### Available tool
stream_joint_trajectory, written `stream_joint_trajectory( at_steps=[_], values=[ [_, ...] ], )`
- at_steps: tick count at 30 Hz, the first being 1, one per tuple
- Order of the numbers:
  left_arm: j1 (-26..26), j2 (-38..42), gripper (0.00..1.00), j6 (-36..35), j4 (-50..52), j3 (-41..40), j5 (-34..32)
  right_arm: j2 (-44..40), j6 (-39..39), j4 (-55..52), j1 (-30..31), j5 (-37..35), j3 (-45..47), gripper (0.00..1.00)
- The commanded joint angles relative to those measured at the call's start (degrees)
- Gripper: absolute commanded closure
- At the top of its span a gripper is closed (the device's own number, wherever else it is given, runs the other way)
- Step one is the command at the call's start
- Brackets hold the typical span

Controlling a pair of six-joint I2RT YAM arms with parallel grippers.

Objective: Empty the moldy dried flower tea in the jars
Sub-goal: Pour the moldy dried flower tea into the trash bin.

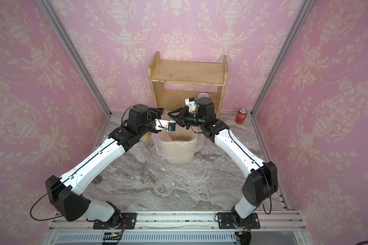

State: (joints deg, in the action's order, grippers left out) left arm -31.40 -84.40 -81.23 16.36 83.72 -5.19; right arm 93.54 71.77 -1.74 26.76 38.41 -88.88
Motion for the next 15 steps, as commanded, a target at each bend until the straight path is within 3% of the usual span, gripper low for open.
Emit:
stream_joint_trajectory(
  at_steps=[1, 8, 15],
  values=[
    [-0.4, 1.8, 0.61, 1.6, -1.4, -0.7, 1.5, 0.5, 0.6, 1.7, 0.1, 1.1, -1.7, 0.78],
    [-0.4, 2.0, 0.54, 1.8, -2.2, -1.7, 1.4, 0.9, 0.8, 1.7, -0.6, 1.2, -0.8, 0.99],
    [-0.3, 3.6, 0.25, 3.0, -5.4, -3.6, 1.6, 0.1, 1.1, 3.0, -2.2, 1.8, 0.6, 1.0]
  ],
)
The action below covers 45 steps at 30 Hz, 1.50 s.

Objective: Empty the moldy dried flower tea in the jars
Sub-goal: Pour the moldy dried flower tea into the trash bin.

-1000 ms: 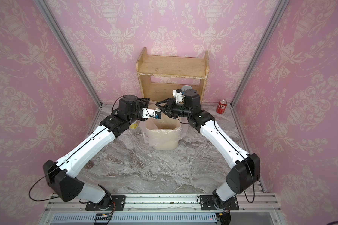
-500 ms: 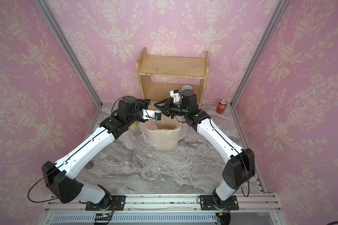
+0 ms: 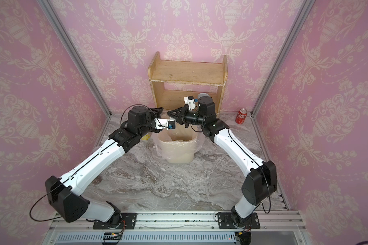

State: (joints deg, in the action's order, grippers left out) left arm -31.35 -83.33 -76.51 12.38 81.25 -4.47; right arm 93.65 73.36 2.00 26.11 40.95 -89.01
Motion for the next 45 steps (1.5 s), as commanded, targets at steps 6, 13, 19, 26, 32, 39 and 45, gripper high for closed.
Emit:
stream_joint_trajectory(
  at_steps=[6, 13, 19, 26, 32, 39, 45],
  values=[
    [-0.1, 4.8, 0.01, 0.7, -4.4, -3.6, 1.9, -1.1, -0.9, 0.3, -2.6, -0.3, 2.2, 1.0],
    [0.1, 8.0, 0.01, 7.1, -8.7, -5.6, 2.5, -1.7, -0.4, 2.3, -3.3, 0.7, 3.7, 1.0],
    [0.1, 13.8, 0.01, 28.8, -18.0, -8.4, 4.5, -2.8, -0.8, 5.2, -3.5, 1.7, 4.3, 1.0],
    [0.2, 17.7, 0.01, 66.2, -22.5, -8.6, -1.7, -4.0, -0.7, 10.5, -4.0, 3.1, 5.6, 1.0],
    [1.3, 17.8, 0.01, 96.4, -14.5, -5.9, -5.3, -4.2, 0.6, 15.5, -4.1, 3.3, 6.4, 1.0],
    [6.2, 16.0, 0.01, 122.4, -13.0, -6.5, 2.9, -2.9, 6.3, 24.6, -4.0, 3.0, 8.1, 1.0],
    [10.0, 12.3, 0.01, 137.1, -18.8, -9.1, 10.9, -2.6, 7.3, 26.7, -3.4, 2.5, 8.3, 1.0]
  ],
)
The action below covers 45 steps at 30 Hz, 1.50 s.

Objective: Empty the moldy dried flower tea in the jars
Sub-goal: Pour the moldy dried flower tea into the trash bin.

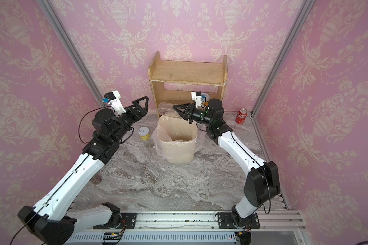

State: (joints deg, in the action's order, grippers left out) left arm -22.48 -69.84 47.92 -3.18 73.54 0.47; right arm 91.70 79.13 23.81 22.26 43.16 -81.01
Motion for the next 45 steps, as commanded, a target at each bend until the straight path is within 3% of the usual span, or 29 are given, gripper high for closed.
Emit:
stream_joint_trajectory(
  at_steps=[1, 11, 24, 36, 41, 45],
  values=[
    [1.3, -1.8, 0.01, 14.5, -5.0, -2.1, 6.7, -0.7, 1.5, 4.9, 0.7, 0.1, 0.2, 1.0],
    [1.8, -8.2, 0.01, 28.7, -16.1, -5.8, 12.2, 1.1, 0.5, 3.9, 2.8, -0.6, -1.8, 1.0],
    [0.9, -12.8, 0.07, 39.2, -23.5, -7.8, 13.6, 3.9, 0.8, 4.9, 4.6, -2.1, -4.9, 1.0],
    [0.6, -14.1, 0.24, 40.8, -27.1, -8.6, 12.9, 6.3, 1.7, 6.0, 5.1, -2.3, -5.3, 1.0],
    [0.6, -14.9, 0.39, 42.4, -30.1, -9.7, 12.8, 6.4, 1.6, 5.4, 5.0, -2.6, -4.6, 0.99],
    [0.6, -14.5, 0.45, 41.7, -30.4, -10.5, 11.9, 6.3, 1.0, 3.6, 4.7, -2.9, -4.3, 0.85]
  ],
)
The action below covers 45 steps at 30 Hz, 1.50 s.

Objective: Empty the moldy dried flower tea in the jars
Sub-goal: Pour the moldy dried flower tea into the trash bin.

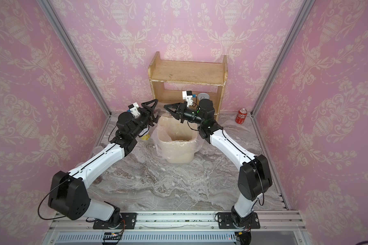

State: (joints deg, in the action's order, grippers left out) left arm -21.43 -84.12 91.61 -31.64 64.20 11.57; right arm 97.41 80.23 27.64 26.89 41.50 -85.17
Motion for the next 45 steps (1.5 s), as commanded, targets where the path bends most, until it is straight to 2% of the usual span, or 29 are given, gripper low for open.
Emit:
stream_joint_trajectory(
  at_steps=[1, 11, 14, 18, 27, 33, 39, 45],
  values=[
    [-0.5, 0.0, 0.45, -2.4, -1.8, -1.2, 0.7, 0.5, -0.3, -0.7, 0.0, -1.1, 0.0, 0.79],
    [-0.3, 0.9, 0.61, -5.9, -1.6, -1.7, -0.6, -4.4, -2.2, -3.2, -3.0, -2.1, 4.5, 0.45],
    [-0.3, 1.2, 0.66, -8.1, -0.8, -1.4, -0.7, -6.2, -4.7, -6.1, -3.5, -2.0, 5.1, 0.38],
    [-0.3, 2.6, 0.66, -13.4, 2.8, -0.4, -1.6, -8.9, -9.6, -11.9, -4.1, -1.9, 5.2, 0.3],
    [-1.1, 4.1, 0.67, -35.8, 20.7, 7.7, -2.1, -16.6, -32.9, -40.5, -4.8, -7.6, 2.8, 0.17],
    [-5.0, 1.3, 0.69, -53.5, 33.6, 15.4, -6.4, -22.0, -47.1, -54.4, -4.8, -15.6, 2.5, 0.16],
    [-10.1, -2.3, 0.69, -67.6, 41.2, 21.7, -13.5, -26.7, -57.9, -62.4, -4.8, -26.0, 5.8, 0.12],
    [-15.8, -6.0, 0.69, -83.6, 45.4, 26.3, -24.8, -30.3, -60.1, -62.6, -4.8, -29.0, 12.1, 0.11]
  ],
)
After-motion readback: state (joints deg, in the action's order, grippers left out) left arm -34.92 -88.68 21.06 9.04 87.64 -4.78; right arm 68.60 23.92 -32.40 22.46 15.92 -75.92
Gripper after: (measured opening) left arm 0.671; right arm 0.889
